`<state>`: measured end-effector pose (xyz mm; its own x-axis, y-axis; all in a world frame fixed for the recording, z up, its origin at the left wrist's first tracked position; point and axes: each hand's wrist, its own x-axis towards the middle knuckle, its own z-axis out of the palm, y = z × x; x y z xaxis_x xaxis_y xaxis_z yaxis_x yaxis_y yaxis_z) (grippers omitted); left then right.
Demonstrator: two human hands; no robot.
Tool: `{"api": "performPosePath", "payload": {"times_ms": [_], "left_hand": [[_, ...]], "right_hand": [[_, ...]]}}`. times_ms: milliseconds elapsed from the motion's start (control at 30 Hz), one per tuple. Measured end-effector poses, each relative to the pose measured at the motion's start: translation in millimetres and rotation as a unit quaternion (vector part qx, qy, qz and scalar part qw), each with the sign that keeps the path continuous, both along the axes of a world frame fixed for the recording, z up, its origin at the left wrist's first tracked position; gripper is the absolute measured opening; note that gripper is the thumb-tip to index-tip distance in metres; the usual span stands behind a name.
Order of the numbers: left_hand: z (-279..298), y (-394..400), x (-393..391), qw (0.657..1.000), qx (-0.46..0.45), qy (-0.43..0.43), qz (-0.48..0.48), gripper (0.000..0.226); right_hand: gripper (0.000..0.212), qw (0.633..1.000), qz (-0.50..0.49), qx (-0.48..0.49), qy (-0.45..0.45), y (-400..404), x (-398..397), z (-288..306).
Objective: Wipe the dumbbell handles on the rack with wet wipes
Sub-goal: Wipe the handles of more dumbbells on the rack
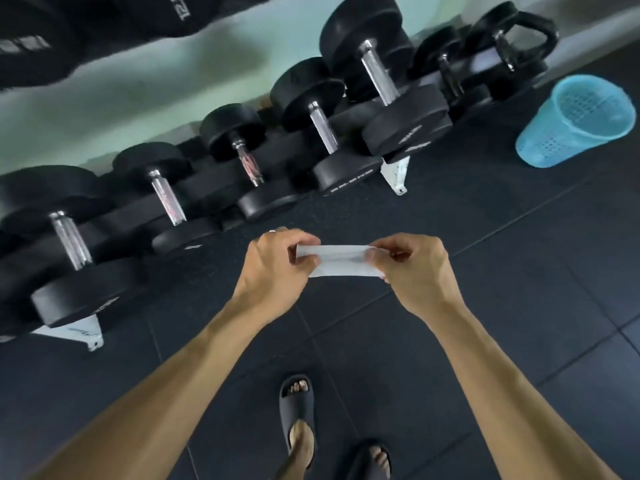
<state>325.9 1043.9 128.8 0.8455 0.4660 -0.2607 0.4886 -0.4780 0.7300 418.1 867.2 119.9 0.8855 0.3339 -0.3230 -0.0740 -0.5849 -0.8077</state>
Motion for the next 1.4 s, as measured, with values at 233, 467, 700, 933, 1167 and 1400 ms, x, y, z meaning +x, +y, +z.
{"api": "performPosePath", "payload": {"times_ms": [233, 467, 700, 933, 1167, 1400], "left_hand": [[-32.6, 66.8, 18.6, 0.991, -0.061, 0.044, 0.114, 0.011], [-66.9, 93.2, 52.0, 0.954, -0.176, 0.046, 0.237, 0.006], [-89.2, 107.4, 99.8, 0.812, -0.407, -0.045, 0.415, 0.022], [-121.2, 137.4, 118.8, 0.845, -0.342, -0.054, 0.407, 0.015], [-137.4, 174.5, 121.7, 0.788, -0.485, -0.072, 0.373, 0.022], [-159.0, 200.2, 111.3, 0.924, -0.304, -0.068, 0.221, 0.030]], "right_hand": [[0.015, 0.993, 0.083, -0.015, -0.083, 92.8, 40.8, -40.5], [0.013, 0.963, 0.145, 0.014, -0.225, 158.5, 79.1, -86.3], [0.020, 0.911, 0.328, 0.119, -0.222, 188.4, 103.9, -112.8], [0.025, 0.926, 0.303, 0.126, -0.187, 214.8, 127.7, -137.4], [0.028, 0.905, 0.316, 0.102, -0.265, 249.2, 133.8, -154.8], [0.005, 0.931, 0.348, 0.043, -0.100, 269.1, 146.9, -156.0]]}}
